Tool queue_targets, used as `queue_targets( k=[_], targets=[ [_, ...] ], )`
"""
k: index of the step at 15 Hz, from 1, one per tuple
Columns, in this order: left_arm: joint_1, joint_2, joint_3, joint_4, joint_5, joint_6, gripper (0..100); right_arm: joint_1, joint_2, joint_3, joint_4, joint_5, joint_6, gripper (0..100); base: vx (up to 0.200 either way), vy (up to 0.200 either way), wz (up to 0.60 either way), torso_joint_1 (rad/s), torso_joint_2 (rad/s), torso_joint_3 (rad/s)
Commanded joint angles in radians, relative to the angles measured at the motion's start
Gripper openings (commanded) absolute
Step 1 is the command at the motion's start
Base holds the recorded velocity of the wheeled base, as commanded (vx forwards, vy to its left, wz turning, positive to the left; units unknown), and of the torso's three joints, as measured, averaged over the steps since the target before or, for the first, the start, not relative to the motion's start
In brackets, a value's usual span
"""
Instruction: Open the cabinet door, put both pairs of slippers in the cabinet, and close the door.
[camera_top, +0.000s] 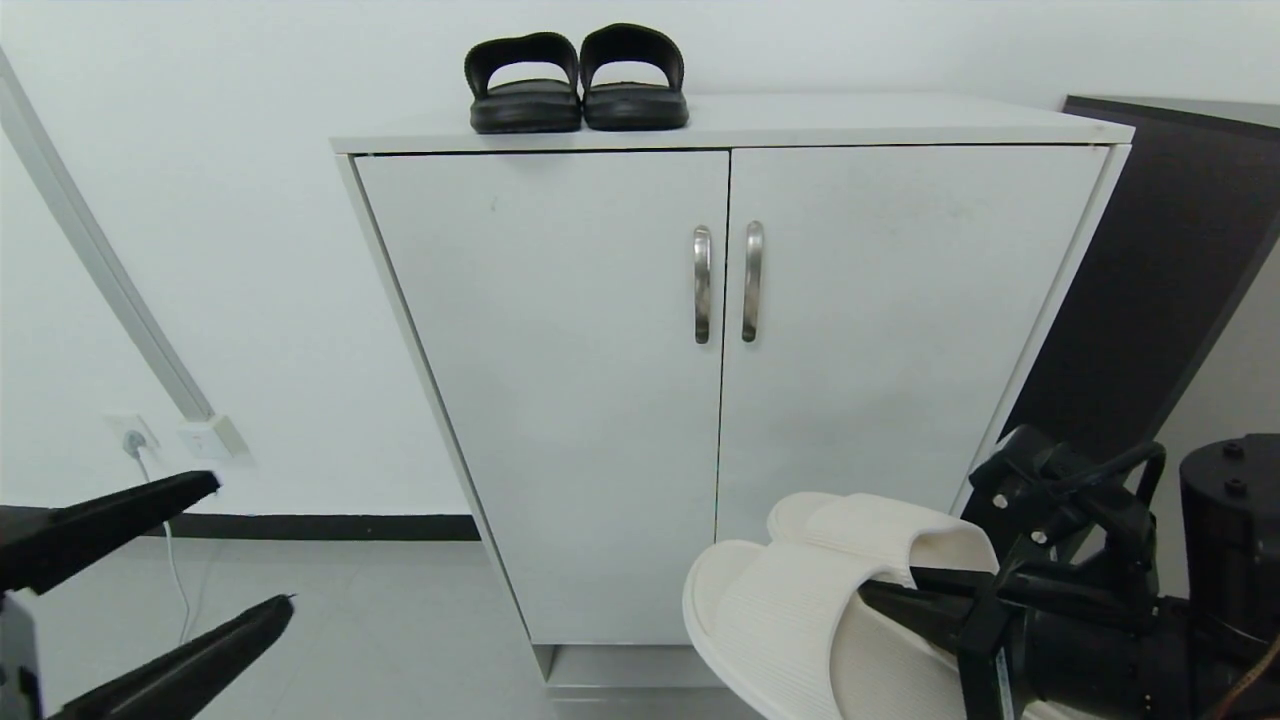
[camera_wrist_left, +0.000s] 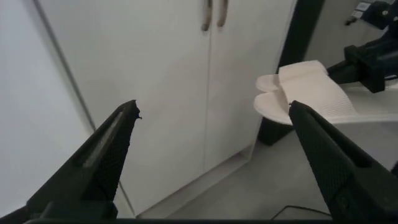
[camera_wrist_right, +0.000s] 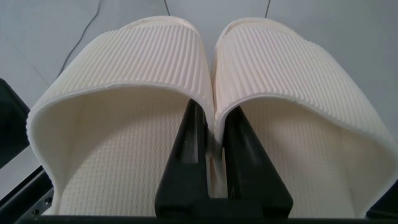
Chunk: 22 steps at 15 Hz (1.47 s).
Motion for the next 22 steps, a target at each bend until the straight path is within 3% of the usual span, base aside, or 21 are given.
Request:
queue_targets(
  k=[1, 5, 6, 8, 9, 11, 14, 17, 19, 20, 22],
  targets=[
    [-0.091, 0.201, -0.032, -0.056, -0.017, -0.003, 100, 0.002, -0.001, 0.001, -0.002, 0.001, 0.001, 0, 0.000, 0.000, 0.00, 0.000, 0.00, 0.000],
    [-0.216, 0.323, -0.115, -0.086, -0.010, -0.012, 100, 0.002, 0.022, 0.002, -0.002, 0.000, 0.001, 0, 0.000, 0.000, 0.00, 0.000, 0.00, 0.000],
    [-0.256, 0.366, -0.145, -0.088, -0.007, -0.035, 100, 0.002, 0.030, 0.002, -0.002, 0.001, 0.001, 0, 0.000, 0.000, 0.00, 0.000, 0.00, 0.000],
    [-0.271, 0.423, -0.194, -0.105, -0.006, -0.092, 100, 0.002, 0.033, 0.002, -0.002, 0.003, 0.001, 0, 0.000, 0.000, 0.00, 0.000, 0.00, 0.000],
    [-0.296, 0.471, -0.233, -0.156, -0.004, -0.136, 100, 0.001, 0.033, 0.004, -0.002, 0.001, 0.001, 0, 0.000, 0.000, 0.00, 0.000, 0.00, 0.000],
    [-0.312, 0.543, -0.291, -0.206, 0.000, -0.188, 100, 0.001, 0.037, 0.004, -0.002, 0.001, 0.001, 0, 0.000, 0.000, 0.00, 0.000, 0.00, 0.000],
    [-0.412, 0.609, -0.391, -0.203, 0.094, -0.190, 100, 0.002, 0.041, 0.004, -0.001, 0.003, 0.001, 0, 0.000, 0.000, 0.00, 0.000, 0.00, 0.000],
    [-0.493, 0.667, -0.492, -0.195, 0.102, -0.191, 100, 0.005, 0.042, 0.004, -0.001, 0.004, -0.013, 0, 0.000, 0.000, 0.00, 0.000, 0.00, 0.000],
    [-0.506, 0.748, -0.576, -0.189, 0.095, -0.195, 100, 0.005, 0.045, 0.004, -0.002, 0.004, -0.018, 0, 0.000, 0.000, 0.00, 0.000, 0.00, 0.000],
    [-0.510, 0.780, -0.605, -0.191, 0.094, -0.202, 100, 0.005, 0.048, 0.002, -0.002, 0.006, -0.018, 0, 0.000, 0.000, 0.00, 0.000, 0.00, 0.000],
    [-0.541, 0.879, -0.719, -0.191, 0.079, -0.268, 100, 0.005, 0.057, -0.002, -0.010, 0.003, -0.018, 0, 0.000, 0.000, 0.00, 0.000, 0.00, 0.000]
  ],
)
